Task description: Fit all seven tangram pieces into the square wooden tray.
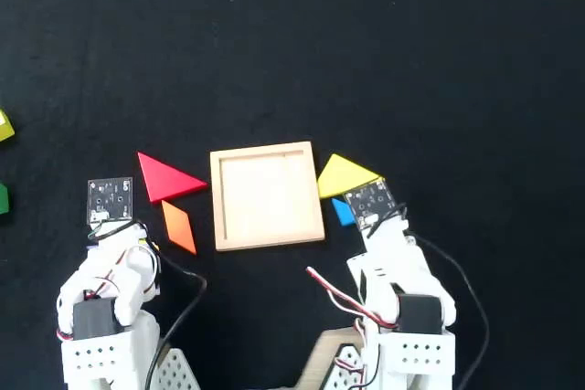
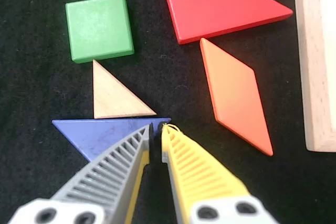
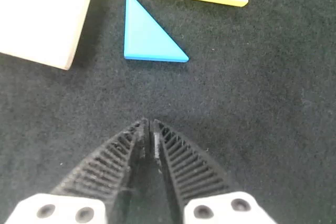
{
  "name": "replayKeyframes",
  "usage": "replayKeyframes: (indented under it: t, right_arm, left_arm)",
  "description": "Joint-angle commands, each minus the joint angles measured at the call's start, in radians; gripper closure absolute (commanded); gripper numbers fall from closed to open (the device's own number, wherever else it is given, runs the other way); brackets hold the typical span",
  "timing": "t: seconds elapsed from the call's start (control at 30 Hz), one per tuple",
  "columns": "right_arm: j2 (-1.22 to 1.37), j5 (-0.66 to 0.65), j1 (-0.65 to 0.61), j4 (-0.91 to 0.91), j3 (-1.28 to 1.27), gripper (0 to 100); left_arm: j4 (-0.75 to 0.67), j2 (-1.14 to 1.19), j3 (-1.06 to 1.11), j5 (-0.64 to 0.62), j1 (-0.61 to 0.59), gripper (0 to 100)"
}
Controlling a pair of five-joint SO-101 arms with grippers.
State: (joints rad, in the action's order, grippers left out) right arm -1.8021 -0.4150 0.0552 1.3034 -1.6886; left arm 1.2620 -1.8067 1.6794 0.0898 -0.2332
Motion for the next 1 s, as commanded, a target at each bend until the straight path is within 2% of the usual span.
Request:
replayKeyframes:
  t: [0.0,0.3,0.47,0.63,0.7,0.8,0.97]
  right_arm:
    - [-0.093,-0.006,0.0,-0.071,0.004,98.7]
    - [-0.093,-0.006,-0.005,-0.457,0.004,98.7]
    - [-0.093,-0.006,-0.005,-0.591,0.004,98.7]
    - [-0.093,-0.006,-0.005,-0.615,0.004,98.7]
    - [-0.093,-0.006,-0.005,-0.608,0.004,98.7]
    - [-0.093,-0.006,0.002,-0.559,0.004,98.7]
    - [-0.093,-0.008,-0.031,-0.468,0.004,98.7]
  left_arm:
    - [0.006,-0.009,0.021,-0.005,-0.002,94]
    - [-0.02,-0.011,0.021,0.002,-0.002,94]
    - [-0.233,-0.011,0.019,0.002,-0.01,94]
    - [-0.494,-0.011,0.016,-0.005,-0.005,94]
    - [-0.551,-0.011,0.021,0.002,-0.012,94]
    - [-0.526,-0.011,0.021,0.002,-0.048,94]
    - [-0.528,-0.011,0.016,0.003,-0.021,94]
